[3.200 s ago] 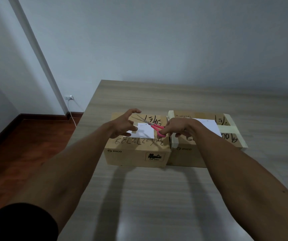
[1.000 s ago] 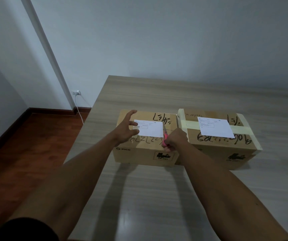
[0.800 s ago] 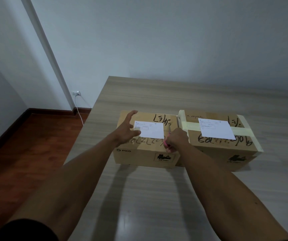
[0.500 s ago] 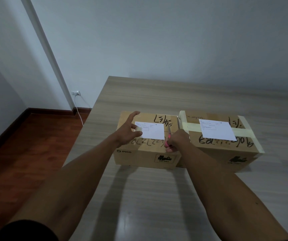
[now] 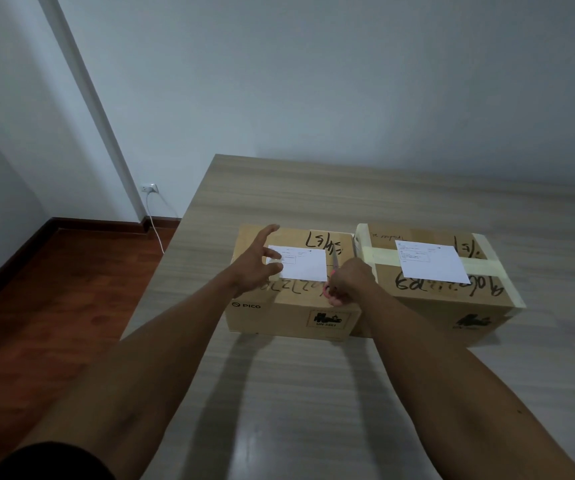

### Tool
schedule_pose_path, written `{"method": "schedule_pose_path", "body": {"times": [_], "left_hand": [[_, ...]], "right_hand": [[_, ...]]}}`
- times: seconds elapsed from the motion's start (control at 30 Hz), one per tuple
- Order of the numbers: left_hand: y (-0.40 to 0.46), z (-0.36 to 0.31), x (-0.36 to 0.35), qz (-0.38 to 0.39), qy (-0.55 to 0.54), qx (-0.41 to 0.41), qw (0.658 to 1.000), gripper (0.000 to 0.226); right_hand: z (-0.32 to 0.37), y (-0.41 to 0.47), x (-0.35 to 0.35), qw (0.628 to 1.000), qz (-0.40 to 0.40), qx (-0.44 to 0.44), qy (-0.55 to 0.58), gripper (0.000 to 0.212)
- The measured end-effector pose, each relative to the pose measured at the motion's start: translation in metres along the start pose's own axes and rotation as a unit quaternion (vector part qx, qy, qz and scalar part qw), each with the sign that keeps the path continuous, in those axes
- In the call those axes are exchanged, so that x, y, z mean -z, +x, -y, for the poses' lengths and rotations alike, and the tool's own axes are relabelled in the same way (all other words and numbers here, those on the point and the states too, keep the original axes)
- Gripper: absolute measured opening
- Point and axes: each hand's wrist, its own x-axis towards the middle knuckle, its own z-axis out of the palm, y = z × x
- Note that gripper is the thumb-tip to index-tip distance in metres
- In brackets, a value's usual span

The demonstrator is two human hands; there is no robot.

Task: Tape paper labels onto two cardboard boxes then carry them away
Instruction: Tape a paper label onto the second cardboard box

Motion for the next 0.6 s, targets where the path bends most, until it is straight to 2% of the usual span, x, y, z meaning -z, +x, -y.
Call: {"method": "schedule_pose_path", "body": {"times": [0.03, 0.1, 0.17, 0.23, 0.33, 0.47, 0.6], "left_hand": [[0.000, 0.000, -0.001, 0.002, -0.007, 0.003, 1.000, 0.085], [-0.002, -0.002, -0.003, 0.006, -0.024, 0.014, 1.000, 0.086], [-0.005, -0.003, -0.007, 0.012, -0.040, 0.021, 0.999, 0.086], [-0.008, -0.005, -0.009, 0.016, -0.041, 0.022, 0.999, 0.085], [-0.012, -0.007, -0.013, 0.025, -0.052, 0.030, 0.998, 0.084], [-0.017, -0.012, -0.015, 0.043, -0.038, 0.038, 0.998, 0.083], [-0.020, -0.016, -0.013, 0.051, -0.029, 0.044, 0.997, 0.081]], "right_hand": [[0.001, -0.003, -0.002, 0.995, -0.036, 0.077, -0.055, 0.016], [0.005, -0.014, -0.005, 0.961, -0.093, 0.226, -0.133, 0.012], [0.014, -0.028, -0.008, 0.942, -0.055, 0.319, -0.083, 0.014], [0.025, -0.037, -0.012, 0.933, -0.002, 0.359, -0.009, 0.012], [0.037, -0.042, -0.012, 0.904, 0.032, 0.426, 0.012, 0.023], [0.046, -0.042, -0.011, 0.858, 0.024, 0.509, -0.065, 0.031], [0.051, -0.045, -0.010, 0.827, 0.006, 0.545, -0.136, 0.024]]}}
